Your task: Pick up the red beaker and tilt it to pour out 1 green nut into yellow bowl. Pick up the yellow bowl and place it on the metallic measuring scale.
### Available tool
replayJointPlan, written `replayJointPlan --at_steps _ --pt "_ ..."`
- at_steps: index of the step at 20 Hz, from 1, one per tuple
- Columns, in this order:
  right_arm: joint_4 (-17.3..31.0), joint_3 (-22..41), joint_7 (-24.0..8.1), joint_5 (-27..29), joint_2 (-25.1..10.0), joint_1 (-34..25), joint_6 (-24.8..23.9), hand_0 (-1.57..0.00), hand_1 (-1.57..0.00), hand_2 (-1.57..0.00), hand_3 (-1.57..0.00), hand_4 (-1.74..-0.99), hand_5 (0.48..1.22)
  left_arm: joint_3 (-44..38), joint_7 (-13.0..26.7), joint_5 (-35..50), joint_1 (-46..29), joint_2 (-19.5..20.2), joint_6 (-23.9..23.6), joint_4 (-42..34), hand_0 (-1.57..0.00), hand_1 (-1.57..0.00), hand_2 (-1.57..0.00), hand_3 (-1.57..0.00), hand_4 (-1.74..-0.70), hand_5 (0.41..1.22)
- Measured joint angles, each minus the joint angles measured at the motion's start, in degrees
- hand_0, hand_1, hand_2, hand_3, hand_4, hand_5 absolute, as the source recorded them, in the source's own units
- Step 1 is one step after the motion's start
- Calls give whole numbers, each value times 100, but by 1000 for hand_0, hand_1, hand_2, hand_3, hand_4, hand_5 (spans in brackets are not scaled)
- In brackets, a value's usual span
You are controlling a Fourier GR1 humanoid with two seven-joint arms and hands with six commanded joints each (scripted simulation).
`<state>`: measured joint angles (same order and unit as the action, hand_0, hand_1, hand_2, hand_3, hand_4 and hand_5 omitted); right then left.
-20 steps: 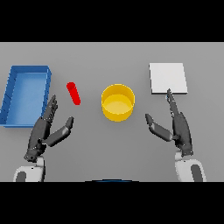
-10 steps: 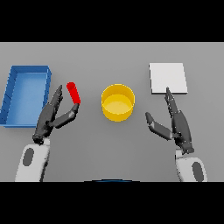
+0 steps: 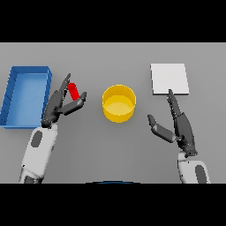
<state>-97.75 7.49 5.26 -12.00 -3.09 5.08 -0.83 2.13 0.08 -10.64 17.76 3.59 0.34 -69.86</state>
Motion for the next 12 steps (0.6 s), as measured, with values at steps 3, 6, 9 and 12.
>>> replayJointPlan --at_steps 3,6,9,12 --pt "-8 -41 -33 48 4 28 -10 1 1 1 1 -1238 638 -58 -56 -61 293 -44 -94 410 1 1 1 1 -1203 671" --pt "-5 -72 -21 62 -43 59 7 1 1 1 1 -1242 642 -166 -253 -64 519 -93 -208 793 1 1 1 1 -1228 687" --pt "-36 -79 -133 76 -1 1 -31 1 1 1 1 -1246 645 -417 -608 193 782 -168 -168 1168 1 1 1 1 -1285 708" --pt "0 -118 -129 114 -31 -46 -14 1 1 1 1 -1242 645 -579 -964 315 868 -298 -213 1563 -81 -94 -157 -133 -1364 761"
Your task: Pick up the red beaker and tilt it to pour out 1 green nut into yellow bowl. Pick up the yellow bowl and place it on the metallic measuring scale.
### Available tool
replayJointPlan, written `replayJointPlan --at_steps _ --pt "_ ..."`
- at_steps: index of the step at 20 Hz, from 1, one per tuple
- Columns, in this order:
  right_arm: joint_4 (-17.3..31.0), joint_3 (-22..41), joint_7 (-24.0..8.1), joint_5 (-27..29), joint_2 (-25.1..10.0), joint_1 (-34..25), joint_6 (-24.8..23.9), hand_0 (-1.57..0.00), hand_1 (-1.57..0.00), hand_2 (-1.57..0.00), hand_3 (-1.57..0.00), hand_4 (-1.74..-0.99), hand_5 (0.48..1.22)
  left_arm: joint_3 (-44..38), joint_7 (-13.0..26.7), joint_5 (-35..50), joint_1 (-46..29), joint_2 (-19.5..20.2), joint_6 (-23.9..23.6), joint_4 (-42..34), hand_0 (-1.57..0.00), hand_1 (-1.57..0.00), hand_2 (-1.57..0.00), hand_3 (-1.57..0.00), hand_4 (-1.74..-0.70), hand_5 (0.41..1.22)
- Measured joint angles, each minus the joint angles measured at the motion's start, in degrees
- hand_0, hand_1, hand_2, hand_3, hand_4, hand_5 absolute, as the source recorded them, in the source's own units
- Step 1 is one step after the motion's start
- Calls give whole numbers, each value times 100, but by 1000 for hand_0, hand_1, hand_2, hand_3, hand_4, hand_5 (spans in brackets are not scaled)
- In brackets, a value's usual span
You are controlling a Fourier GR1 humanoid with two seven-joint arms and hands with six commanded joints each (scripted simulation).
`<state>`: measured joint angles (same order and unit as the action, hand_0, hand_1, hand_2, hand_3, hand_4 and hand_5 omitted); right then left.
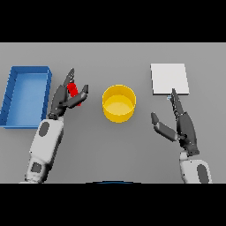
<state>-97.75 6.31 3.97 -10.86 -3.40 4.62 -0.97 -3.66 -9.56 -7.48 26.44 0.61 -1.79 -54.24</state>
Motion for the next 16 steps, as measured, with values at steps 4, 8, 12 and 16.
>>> replayJointPlan --at_steps 4,8,12,16 --pt "-51 17 33 -35 -22 45 1 1 1 1 1 -1239 648 -123 -189 -115 209 -136 -461 374 -755 -783 -844 -884 -1519 999" --pt "-139 29 -4 -12 -8 105 8 1 1 1 1 -1242 650 60 -224 -442 343 -103 -646 486 -1237 -1248 -1273 -1154 -1636 1130" --pt "-90 37 58 49 52 46 30 1 1 1 1 -1251 641 114 -212 -461 260 -108 -617 350 -1434 -1439 -1449 -1400 -1582 1171" --pt "-95 19 31 43 36 66 14 1 1 1 1 -1238 643 -89 -387 145 216 -180 -195 -7 -1515 -1517 -1521 -1501 -1676 1144"
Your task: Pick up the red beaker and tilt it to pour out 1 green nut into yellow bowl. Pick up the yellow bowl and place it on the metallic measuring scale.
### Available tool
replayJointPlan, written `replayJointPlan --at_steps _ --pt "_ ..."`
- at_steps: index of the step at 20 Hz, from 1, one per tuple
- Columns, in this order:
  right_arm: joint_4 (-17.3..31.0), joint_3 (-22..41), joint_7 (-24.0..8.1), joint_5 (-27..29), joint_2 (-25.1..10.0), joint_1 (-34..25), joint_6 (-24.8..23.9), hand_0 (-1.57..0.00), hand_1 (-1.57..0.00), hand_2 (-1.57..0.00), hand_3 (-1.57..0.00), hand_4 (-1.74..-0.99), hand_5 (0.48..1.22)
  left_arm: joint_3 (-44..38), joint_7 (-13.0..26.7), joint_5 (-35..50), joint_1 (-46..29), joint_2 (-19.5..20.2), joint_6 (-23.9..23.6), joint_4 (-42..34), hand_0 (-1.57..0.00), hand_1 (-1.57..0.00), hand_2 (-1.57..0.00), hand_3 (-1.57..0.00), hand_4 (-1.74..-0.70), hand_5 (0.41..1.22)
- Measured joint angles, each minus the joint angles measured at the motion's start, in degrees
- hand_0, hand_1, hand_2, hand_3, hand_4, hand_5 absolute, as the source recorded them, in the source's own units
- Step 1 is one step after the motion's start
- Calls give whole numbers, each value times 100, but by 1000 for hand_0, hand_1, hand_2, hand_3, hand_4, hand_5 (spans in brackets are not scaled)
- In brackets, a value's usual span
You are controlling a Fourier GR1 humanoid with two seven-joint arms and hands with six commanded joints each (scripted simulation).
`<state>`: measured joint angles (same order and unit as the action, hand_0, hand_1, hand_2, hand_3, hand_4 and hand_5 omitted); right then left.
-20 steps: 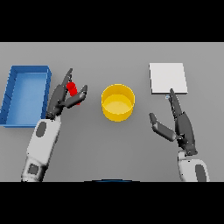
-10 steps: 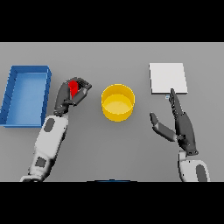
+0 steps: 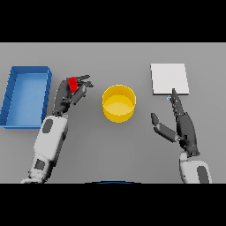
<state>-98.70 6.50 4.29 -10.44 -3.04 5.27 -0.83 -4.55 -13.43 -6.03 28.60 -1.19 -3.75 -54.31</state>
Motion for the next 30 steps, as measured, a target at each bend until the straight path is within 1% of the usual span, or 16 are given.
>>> replayJointPlan --at_steps 4,6,8,10,12,13,14,16,19,21,23,25,26,28,29,30 --pt "109 10 135 -83 -45 63 3 1 1 1 1 -1227 647 64 319 201 67 139 190 -469 -1548 -1549 -1551 -1542 -1714 1132" --pt "82 68 186 -158 4 1 -42 1 1 1 1 -1219 653 208 495 105 162 237 203 -630 -1556 -1557 -1558 -1553 -1724 1130" --pt "124 47 275 -235 -74 33 -66 1 1 1 1 -1219 659 301 604 24 224 375 237 -652 -1556 -1557 -1558 -1553 -1724 1133" --pt "126 49 265 -282 -101 -43 -84 1 1 1 1 -1219 661 364 664 -41 304 504 279 -602 -1556 -1557 -1558 -1553 -1724 1138" --pt "167 76 347 -315 -69 2 -103 1 1 1 1 -1213 662 406 635 -93 372 638 337 -506 -1559 -1560 -1561 -1556 -1727 1138" --pt "84 106 436 -362 -85 111 -113 1 1 1 1 -1210 664 511 611 -216 370 710 318 -529 -1562 -1562 -1563 -1559 -1730 1134" --pt "94 135 289 -422 -47 25 -155 1 1 1 1 -1202 662 665 657 -390 424 838 346 -567 -1563 -1564 -1564 -1562 -1732 1129" --pt "23 63 183 -315 -104 58 -103 1 1 1 1 -1194 658 988 936 -721 582 1048 408 -647 -1566 -1566 -1567 -1565 -1735 1120" --pt "40 100 90 -350 -84 -6 -96 1 1 1 1 -1183 663 1528 1195 -1259 794 1373 575 -679 -1569 -1569 -1569 -1568 -1738 1127" --pt "-15 126 41 -363 -90 3 -71 1 1 1 1 -1178 667 1916 1468 -1644 1067 1446 654 -670 -1569 -1569 -1570 -1569 -1739 1134" --pt "-26 131 112 -328 -98 94 -27 1 1 1 1 -1182 668 2291 1562 -1986 1262 1550 781 -678 -1570 -1570 -1570 -1570 -1740 1147" --pt "44 96 44 -232 -47 44 -8 1 1 1 1 -1183 671 2669 1708 -2415 1514 1658 867 -561 -1570 -1570 -1570 -1570 -1740 1174" --pt "-30 64 84 -225 -100 15 -13 1 1 1 1 -1183 673 2898 1822 -2688 1659 1735 933 -520 -1570 -1571 -1571 -1570 -1740 1183" --pt "-25 87 7 -225 -61 26 -9 1 1 1 1 -1187 676 3308 1938 -3043 1850 1720 1115 -422 -1571 -1571 -1571 -1571 -1741 1197" --pt "-15 108 11 -258 -35 56 -33 1 1 1 1 -1191 675 3459 1976 -3166 1963 1766 1268 -388 -1571 -1571 -1571 -1571 -1689 1202" --pt "13 89 -99 -271 -25 3 -67 1 1 1 1 -1190 675 3636 1989 -3345 2092 1821 1435 -342 -1571 -1571 -1571 -1492 -1698 1205"
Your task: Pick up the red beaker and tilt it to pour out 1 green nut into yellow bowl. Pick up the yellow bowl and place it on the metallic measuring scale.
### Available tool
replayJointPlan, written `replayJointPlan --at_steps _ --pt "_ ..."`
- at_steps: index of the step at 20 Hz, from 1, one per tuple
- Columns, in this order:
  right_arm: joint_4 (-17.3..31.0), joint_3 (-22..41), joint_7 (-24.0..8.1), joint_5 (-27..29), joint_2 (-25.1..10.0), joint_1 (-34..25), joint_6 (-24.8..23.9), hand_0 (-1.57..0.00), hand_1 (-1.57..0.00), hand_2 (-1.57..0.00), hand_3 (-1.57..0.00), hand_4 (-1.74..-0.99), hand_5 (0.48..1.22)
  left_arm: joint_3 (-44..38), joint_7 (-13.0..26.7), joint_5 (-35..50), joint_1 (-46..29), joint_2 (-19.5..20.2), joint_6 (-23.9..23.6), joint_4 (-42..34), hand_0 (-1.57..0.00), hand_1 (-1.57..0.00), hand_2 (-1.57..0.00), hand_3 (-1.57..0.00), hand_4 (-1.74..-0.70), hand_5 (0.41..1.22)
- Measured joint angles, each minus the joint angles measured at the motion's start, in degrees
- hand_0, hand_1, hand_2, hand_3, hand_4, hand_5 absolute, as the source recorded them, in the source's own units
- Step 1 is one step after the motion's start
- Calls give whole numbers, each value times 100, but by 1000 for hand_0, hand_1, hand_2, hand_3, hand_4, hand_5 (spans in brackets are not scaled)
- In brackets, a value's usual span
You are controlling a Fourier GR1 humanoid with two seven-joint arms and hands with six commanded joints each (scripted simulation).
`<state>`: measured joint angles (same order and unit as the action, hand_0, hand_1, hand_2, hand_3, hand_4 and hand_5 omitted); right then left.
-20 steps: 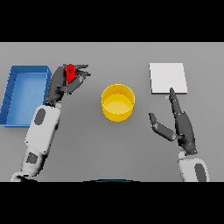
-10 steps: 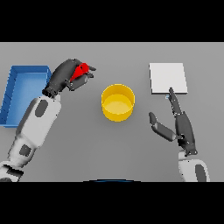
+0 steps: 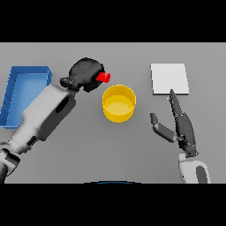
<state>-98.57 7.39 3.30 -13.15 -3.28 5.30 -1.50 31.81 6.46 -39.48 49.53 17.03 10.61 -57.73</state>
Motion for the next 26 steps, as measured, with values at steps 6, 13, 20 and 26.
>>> replayJointPlan --at_steps 6,13,20,26 --pt "-4 -5 27 213 128 74 80 1 1 1 1 -1206 639 899 -225 -1011 732 56 701 409 -1571 -1571 -1571 -1295 -1719 1217" --pt "43 -51 151 75 116 66 -82 1 1 1 1 -1205 584 1651 -961 -1828 1345 -16 867 822 -1571 -1571 -1571 -1513 -1732 1220" --pt "47 -70 191 68 151 6 -144 1 1 1 1 -1147 566 2502 -1466 -2682 1869 -14 934 1035 -1571 -1571 -1571 -1559 -1738 1221" --pt "91 -4 180 -15 169 46 -141 1 1 1 1 -1136 579 3053 -1687 -3274 2125 -67 777 1148 -1571 -1571 -1571 -1568 -1733 1221"
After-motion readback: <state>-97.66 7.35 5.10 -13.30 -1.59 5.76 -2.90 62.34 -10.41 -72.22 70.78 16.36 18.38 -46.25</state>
